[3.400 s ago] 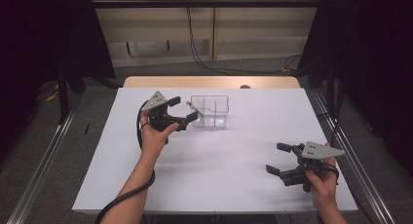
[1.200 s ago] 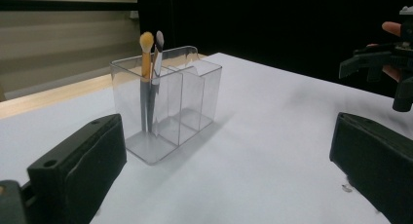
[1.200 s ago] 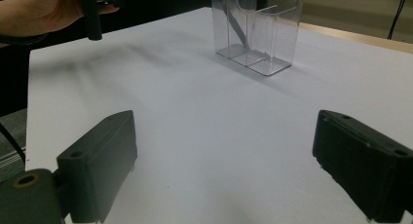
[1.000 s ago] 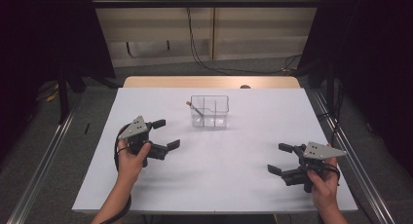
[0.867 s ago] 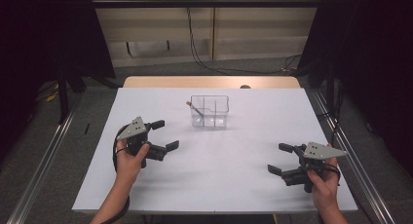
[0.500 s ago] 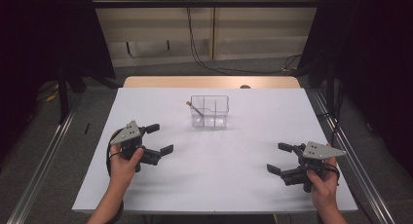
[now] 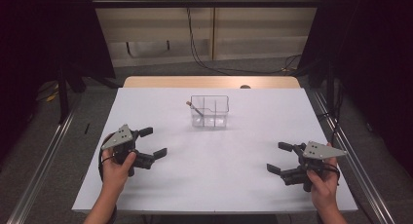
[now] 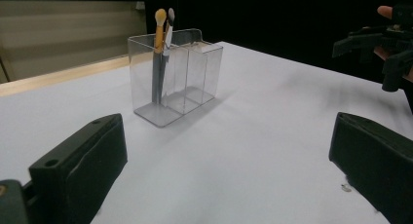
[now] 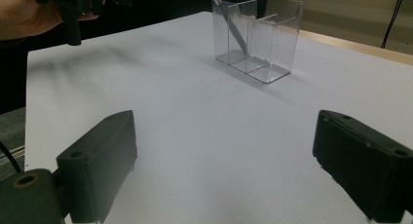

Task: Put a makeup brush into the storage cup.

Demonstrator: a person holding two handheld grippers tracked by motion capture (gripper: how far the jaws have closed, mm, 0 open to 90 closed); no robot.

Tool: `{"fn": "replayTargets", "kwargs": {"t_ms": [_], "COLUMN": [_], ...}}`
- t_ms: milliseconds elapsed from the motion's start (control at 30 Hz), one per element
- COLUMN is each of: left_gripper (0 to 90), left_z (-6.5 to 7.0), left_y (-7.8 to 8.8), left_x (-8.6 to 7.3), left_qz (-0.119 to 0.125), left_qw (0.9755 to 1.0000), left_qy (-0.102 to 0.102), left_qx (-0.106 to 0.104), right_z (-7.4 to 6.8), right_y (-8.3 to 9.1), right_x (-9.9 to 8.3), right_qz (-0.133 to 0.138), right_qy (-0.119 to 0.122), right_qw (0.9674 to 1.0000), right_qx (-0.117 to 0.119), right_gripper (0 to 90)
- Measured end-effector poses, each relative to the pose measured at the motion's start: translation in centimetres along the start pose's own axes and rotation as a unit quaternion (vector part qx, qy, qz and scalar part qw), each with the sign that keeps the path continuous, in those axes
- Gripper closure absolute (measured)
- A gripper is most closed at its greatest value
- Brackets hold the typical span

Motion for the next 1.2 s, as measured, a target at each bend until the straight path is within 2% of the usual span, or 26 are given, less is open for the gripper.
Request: {"fn": "replayTargets", "kwargs": {"t_ms": [433,1200], "left_gripper": [0.5,0.6], "left_z": [-0.1,-0.1], "left_y": [1.0,2.1], "left_x": [-0.6,-1.2], "left_qz": [-0.010,-0.016], "left_qw": [0.9999,0.9998], "left_qy": [0.002,0.005], "left_qx": [0.011,0.014], "right_z": [0.0,0.2], "right_y": [0.2,0.3], "right_x": [0.1,0.1], "right_qz": [0.002,0.004], "right_qy": [-0.003,-0.003], "right_qw": [1.0000,1.0000], "right_qx": [-0.002,-0.007], "right_gripper": [8.6,8.6]}}
Point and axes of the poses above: each handheld gripper's, and its own axes: y roughly backward along the jaws, x roughly out of its top, z roughly to its right, the point moved 2 cm from there along -y, roughly forward along the jaws, and after that the axes turned 4 degrees about -z, right-handed, at the moved point
